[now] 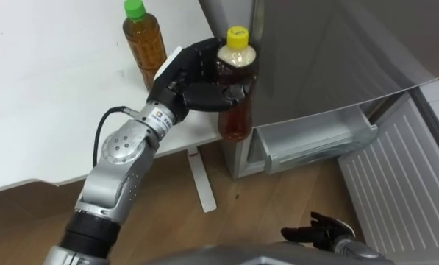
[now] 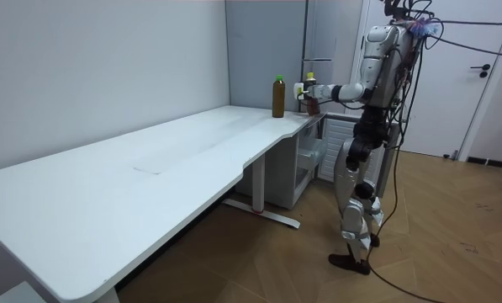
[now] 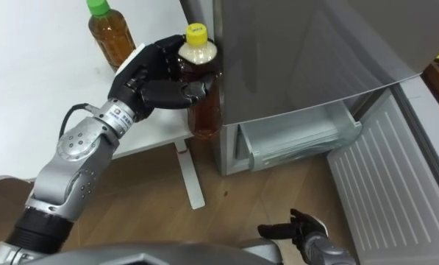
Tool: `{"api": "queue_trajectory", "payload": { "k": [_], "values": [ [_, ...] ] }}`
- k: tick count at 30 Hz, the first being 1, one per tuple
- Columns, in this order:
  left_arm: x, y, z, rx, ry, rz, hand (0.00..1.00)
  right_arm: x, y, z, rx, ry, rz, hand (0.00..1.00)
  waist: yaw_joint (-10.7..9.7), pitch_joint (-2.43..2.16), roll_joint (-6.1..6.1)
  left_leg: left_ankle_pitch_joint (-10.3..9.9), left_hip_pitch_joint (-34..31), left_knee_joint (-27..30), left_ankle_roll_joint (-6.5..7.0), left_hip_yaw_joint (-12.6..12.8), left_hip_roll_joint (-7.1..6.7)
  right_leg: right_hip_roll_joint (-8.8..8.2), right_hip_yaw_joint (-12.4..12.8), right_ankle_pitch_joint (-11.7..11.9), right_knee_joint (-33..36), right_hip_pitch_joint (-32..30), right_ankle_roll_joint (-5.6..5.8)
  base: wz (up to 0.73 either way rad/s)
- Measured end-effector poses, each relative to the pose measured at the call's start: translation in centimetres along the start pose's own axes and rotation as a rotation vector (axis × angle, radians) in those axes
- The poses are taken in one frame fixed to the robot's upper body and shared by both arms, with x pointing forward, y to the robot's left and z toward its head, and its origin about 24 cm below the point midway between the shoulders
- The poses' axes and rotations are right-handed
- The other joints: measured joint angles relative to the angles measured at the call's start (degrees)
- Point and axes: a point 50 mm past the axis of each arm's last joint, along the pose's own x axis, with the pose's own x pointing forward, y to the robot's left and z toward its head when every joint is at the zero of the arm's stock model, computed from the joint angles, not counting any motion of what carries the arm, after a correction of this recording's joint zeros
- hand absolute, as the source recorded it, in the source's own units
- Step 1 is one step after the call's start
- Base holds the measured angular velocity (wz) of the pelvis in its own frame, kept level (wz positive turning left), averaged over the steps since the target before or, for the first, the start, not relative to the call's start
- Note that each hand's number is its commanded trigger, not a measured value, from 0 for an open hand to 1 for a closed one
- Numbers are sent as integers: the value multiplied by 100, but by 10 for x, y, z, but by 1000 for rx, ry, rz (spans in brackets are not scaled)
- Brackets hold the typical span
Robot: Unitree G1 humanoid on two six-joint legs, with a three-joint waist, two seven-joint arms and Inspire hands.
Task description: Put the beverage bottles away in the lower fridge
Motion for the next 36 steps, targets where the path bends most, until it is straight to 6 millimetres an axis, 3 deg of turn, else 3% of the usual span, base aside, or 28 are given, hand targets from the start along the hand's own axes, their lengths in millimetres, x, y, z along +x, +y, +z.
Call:
{"api": "queue_trajectory", "payload": {
  "k": [7, 11, 13, 18, 24, 30, 36],
  "values": [
    [0, 2, 1, 6, -2, 1, 100, 1, 2, 3, -13, -6, 5, 0, 16, 10, -17, 0, -19, 25, 0, -12, 6, 2, -21, 1, 10, 3, -2, 0],
    [0, 2, 2, 4, -6, 4, 100, 1, 4, 2, -14, -4, 10, 0, 187, 38, -77, 0, -7, 22, 0, 11, 19, 9, -5, 6, 21, -4, -9, -2],
    [0, 2, 3, 7, -9, 4, 100, 1, 4, 3, -26, -10, 12, 0, 279, 25, -80, 0, -43, 22, 0, 4, 24, 13, -8, 8, 31, -36, -11, 0],
    [0, -3, 17, 22, -77, -16, 100, 1, 16, 19, -166, -79, 66, 0, 503, 9, -73, 3, -264, 109, -4, -25, 51, 20, -68, 17, 97, -201, -25, 3],
    [-6, -1, 12, 22, -60, -3, 100, -2, 30, 45, -294, -187, 144, 0, 760, -2, -57, 4, -203, 86, -7, -51, 53, 16, -130, 17, 93, -156, -25, 1],
    [-22, 2, -1, 14, -13, 18, 100, -17, 52, 83, -405, -378, 256, 0, 831, -10, -48, 4, -352, 184, -7, -227, 42, 5, -315, 20, 93, -219, -29, 14],
    [-30, -1, -8, -10, 11, -25, 100, -24, 63, 88, -461, -404, 365, 0, 841, -28, -26, 7, -368, 211, -4, -324, 14, -18, -390, 19, 101, -175, -27, 9]
  ]
}}
